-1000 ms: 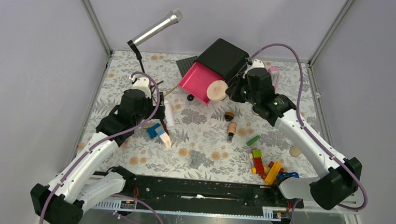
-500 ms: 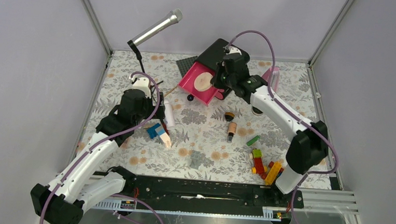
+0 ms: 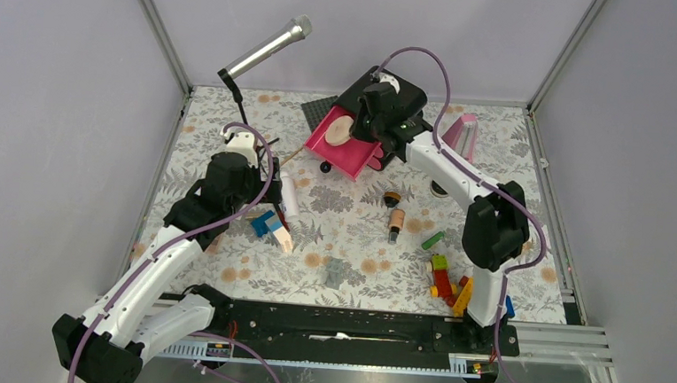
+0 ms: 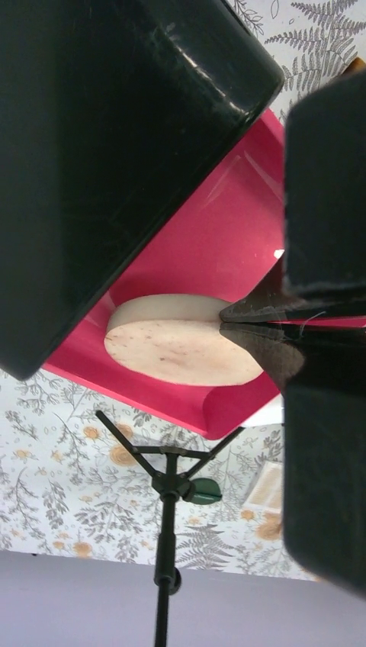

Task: Organize the makeup
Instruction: Place the makeup tool in the drawer.

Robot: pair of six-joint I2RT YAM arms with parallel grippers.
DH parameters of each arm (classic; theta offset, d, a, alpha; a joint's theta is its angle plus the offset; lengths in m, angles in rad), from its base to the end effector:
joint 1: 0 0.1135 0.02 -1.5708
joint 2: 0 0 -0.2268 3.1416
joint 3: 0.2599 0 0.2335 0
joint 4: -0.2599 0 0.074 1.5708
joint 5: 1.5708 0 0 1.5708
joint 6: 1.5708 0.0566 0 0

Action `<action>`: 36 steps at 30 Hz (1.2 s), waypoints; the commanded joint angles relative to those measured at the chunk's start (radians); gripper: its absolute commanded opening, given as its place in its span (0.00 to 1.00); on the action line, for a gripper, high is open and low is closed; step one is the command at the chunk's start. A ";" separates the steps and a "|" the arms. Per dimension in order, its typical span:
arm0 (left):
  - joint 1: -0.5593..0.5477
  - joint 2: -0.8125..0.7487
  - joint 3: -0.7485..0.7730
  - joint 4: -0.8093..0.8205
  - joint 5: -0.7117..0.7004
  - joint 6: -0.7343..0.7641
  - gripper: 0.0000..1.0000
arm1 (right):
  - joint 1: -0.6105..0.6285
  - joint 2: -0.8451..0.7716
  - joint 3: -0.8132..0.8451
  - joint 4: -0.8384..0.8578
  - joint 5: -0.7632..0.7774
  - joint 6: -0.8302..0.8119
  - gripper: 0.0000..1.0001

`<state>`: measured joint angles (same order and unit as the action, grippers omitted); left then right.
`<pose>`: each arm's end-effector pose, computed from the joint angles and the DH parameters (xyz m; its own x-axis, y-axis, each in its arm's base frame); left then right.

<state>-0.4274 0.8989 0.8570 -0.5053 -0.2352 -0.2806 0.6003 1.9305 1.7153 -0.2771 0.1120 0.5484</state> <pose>0.2029 -0.0779 0.2744 -0.5164 -0.0607 -0.8542 0.0822 0.9894 -0.1200 0.3731 0.2478 0.2747 -0.5831 0.2287 -0.7796 -0.2063 0.8864 0.4143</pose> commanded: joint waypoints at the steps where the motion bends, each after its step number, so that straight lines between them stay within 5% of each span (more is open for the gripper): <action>1: 0.006 -0.011 -0.004 0.044 0.014 0.005 0.99 | 0.007 0.028 0.054 0.029 0.075 0.044 0.01; 19: 0.007 -0.020 -0.010 0.045 0.013 0.004 0.99 | 0.007 0.064 0.009 0.102 0.192 0.179 0.02; 36: 0.009 -0.012 -0.010 0.045 0.020 0.004 0.99 | 0.007 0.066 0.006 0.082 0.196 0.172 0.54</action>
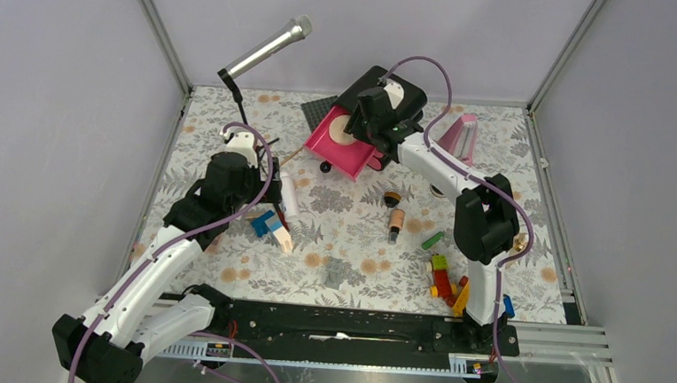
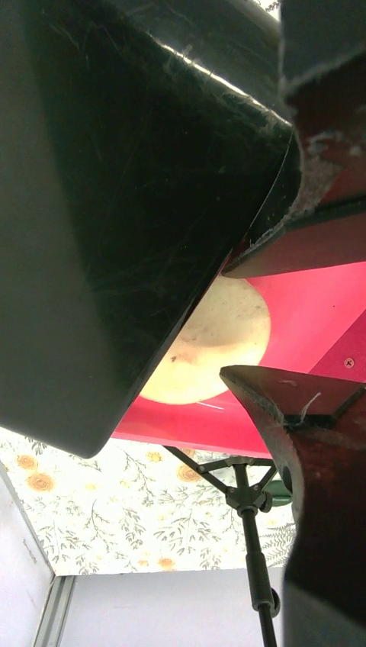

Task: Organize the makeup
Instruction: Place the makeup tool in the drawer.

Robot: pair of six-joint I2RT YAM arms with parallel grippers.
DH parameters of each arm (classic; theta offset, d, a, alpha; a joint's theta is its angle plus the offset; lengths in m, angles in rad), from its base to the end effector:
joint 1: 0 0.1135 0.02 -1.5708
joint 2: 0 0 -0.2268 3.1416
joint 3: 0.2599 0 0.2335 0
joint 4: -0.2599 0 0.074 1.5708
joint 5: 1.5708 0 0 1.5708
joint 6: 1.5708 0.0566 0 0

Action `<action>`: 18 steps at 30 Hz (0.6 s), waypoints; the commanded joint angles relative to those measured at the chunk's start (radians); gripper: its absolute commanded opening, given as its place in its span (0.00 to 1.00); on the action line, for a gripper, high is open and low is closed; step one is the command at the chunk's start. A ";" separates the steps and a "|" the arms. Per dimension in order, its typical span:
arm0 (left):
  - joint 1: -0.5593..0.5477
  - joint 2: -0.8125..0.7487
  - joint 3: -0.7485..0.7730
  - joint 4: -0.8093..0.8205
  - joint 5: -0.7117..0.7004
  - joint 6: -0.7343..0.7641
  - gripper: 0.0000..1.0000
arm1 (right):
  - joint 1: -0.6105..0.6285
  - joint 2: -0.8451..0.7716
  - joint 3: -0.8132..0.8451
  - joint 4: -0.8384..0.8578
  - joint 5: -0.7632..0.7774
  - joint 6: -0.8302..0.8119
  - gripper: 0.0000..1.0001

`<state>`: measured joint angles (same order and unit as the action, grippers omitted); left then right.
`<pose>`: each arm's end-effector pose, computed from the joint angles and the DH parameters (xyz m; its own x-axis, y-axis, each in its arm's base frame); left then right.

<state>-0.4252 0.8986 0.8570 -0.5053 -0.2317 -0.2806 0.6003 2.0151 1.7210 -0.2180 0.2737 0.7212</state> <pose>0.2030 -0.0777 0.2744 -0.5169 -0.0618 -0.8538 0.0829 0.9891 -0.1218 0.3906 0.2488 0.2473 -0.5344 0.4046 -0.7421 0.0046 0.8794 0.4761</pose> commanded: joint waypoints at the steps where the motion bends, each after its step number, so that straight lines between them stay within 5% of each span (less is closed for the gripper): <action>1: 0.006 -0.012 -0.010 0.045 0.017 0.004 0.99 | 0.007 -0.023 -0.004 0.025 0.035 -0.001 0.57; 18: 0.008 -0.006 -0.010 0.046 0.012 0.006 0.99 | 0.007 -0.192 -0.064 -0.019 -0.210 -0.146 0.65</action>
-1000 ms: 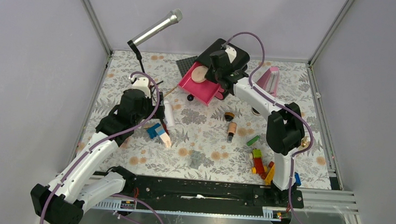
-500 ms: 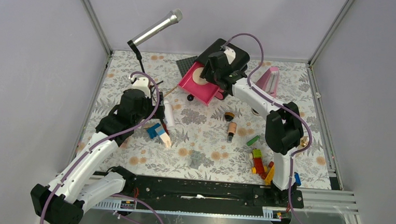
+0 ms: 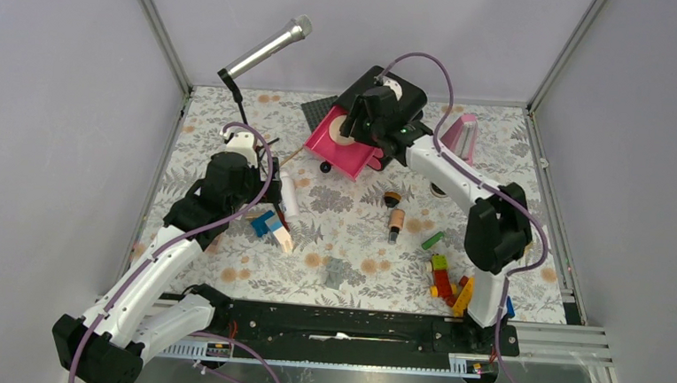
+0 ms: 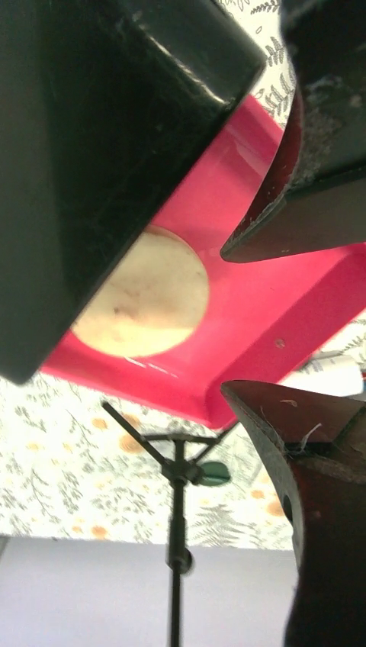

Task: Organize the makeup
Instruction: Place the makeup tool in the drawer, then pick up the makeup tool from the center of the board.

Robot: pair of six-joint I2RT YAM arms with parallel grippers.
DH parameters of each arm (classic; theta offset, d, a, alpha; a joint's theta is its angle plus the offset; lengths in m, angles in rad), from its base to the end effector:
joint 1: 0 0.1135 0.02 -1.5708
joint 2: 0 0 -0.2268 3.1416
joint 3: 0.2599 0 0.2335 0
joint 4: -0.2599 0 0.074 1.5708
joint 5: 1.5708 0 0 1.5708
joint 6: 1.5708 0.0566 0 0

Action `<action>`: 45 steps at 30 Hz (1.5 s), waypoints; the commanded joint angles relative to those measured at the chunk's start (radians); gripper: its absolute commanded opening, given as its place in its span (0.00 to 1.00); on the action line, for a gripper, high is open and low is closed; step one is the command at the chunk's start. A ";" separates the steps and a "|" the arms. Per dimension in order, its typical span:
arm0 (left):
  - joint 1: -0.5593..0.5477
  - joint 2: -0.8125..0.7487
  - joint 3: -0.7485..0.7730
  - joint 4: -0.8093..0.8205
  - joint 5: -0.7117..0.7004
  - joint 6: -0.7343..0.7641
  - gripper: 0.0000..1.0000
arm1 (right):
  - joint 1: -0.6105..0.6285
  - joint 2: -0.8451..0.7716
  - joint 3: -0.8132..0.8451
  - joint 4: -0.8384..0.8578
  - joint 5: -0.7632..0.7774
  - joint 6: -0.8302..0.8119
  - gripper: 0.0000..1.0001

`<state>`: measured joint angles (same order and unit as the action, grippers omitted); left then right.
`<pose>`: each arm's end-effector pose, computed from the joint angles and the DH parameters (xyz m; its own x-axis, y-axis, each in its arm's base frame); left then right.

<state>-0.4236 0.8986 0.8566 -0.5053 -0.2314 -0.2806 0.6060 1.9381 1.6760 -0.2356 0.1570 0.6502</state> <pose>0.2031 -0.0774 0.2743 -0.5172 -0.0625 -0.8536 0.0815 0.9892 -0.1218 0.3742 0.2485 0.2626 -0.5845 0.3224 -0.7446 -0.1204 0.8731 0.4725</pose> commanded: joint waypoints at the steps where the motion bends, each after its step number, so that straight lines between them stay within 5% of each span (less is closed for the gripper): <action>1: 0.006 -0.006 -0.010 0.046 0.012 0.006 0.99 | 0.001 -0.133 -0.032 -0.002 -0.106 -0.087 0.65; 5: 0.006 -0.005 -0.007 0.045 0.012 0.004 0.99 | 0.001 -0.232 -0.125 -0.003 -0.100 -0.121 0.67; 16: 0.006 0.009 -0.005 0.048 0.014 0.003 0.99 | -0.002 -0.601 -0.519 -0.157 0.217 -0.191 0.81; 20: 0.006 0.017 -0.004 0.048 0.019 0.004 0.99 | -0.027 -0.649 -0.634 -0.182 0.184 -0.216 0.85; 27: 0.010 0.021 -0.001 0.048 0.013 0.005 0.99 | -0.085 -0.530 -0.703 -0.069 -0.001 -0.155 0.91; 45: 0.011 0.023 -0.003 0.048 0.024 0.006 0.99 | -0.086 -0.155 -0.546 -0.015 0.080 0.006 0.97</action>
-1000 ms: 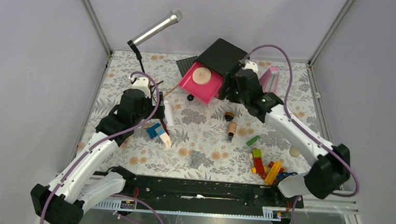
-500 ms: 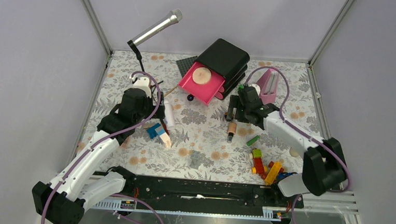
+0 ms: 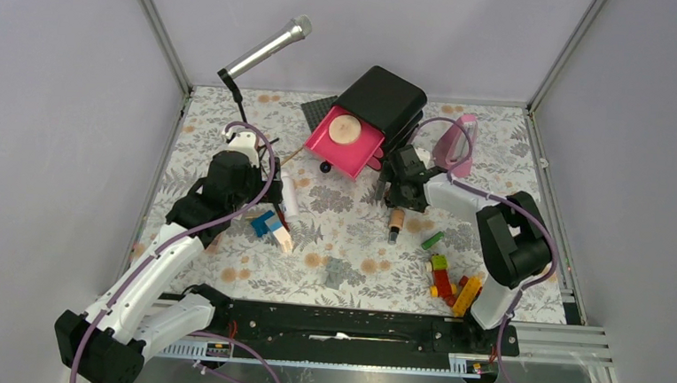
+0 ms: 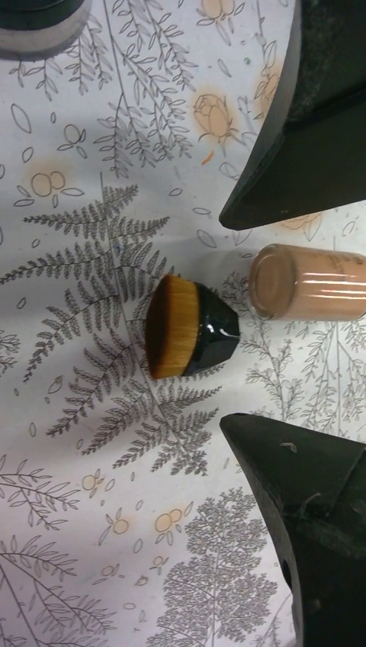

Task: Organize the makeup
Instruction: Pick up the makeup tool from the center of the board.

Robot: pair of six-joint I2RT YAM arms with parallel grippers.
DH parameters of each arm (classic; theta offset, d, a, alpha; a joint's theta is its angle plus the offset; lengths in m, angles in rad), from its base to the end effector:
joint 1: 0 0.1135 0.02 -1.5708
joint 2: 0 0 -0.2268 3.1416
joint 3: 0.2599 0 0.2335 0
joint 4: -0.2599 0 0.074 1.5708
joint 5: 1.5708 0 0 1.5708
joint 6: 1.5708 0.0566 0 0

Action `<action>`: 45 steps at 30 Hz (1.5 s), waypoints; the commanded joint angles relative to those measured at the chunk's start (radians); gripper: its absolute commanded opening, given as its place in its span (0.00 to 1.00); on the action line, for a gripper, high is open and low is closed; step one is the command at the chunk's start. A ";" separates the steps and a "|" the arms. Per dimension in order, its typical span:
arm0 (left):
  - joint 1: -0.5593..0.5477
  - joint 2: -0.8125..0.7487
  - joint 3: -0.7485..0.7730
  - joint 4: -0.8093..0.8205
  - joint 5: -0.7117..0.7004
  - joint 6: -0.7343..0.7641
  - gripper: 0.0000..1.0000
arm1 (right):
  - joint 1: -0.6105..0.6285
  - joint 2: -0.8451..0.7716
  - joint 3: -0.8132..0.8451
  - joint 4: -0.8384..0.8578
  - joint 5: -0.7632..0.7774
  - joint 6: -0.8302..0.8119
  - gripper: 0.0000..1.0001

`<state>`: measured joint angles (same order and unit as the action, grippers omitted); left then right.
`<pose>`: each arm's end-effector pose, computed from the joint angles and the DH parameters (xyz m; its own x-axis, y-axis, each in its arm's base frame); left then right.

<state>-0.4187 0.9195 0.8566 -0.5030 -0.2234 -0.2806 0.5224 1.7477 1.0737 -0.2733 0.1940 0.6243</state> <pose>0.2066 -0.0782 0.2703 -0.5332 -0.0583 -0.8440 0.0811 0.9895 -0.1196 0.3082 0.1648 0.1376 -0.8000 0.2012 -0.5652 0.0932 0.9723 0.2143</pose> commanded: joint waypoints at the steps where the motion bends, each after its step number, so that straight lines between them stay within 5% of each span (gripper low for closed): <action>1: 0.006 0.001 -0.002 0.046 0.016 0.006 0.99 | -0.002 0.045 0.059 0.023 0.044 0.030 0.96; 10: 0.006 0.001 -0.002 0.046 0.018 0.006 0.99 | -0.002 0.124 0.103 -0.005 0.070 0.009 0.89; 17: 0.006 0.003 -0.003 0.046 0.019 0.006 0.99 | -0.002 0.148 0.107 -0.020 0.091 -0.010 0.75; 24: 0.008 0.009 -0.001 0.047 0.025 0.006 0.99 | -0.001 0.115 0.090 -0.048 0.080 -0.027 0.85; 32: 0.011 0.013 -0.002 0.046 0.021 0.006 0.99 | 0.004 0.129 0.074 -0.051 0.049 -0.034 0.70; 40: 0.011 0.010 -0.004 0.046 0.020 0.006 0.99 | 0.025 0.134 0.082 -0.085 0.049 -0.056 0.78; 45: 0.011 0.009 -0.004 0.046 0.018 0.006 0.99 | 0.025 0.118 0.073 -0.089 0.060 -0.056 0.72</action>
<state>-0.4149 0.9318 0.8566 -0.5026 -0.2119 -0.2806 0.5373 1.8771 1.1675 -0.2817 0.2539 0.5690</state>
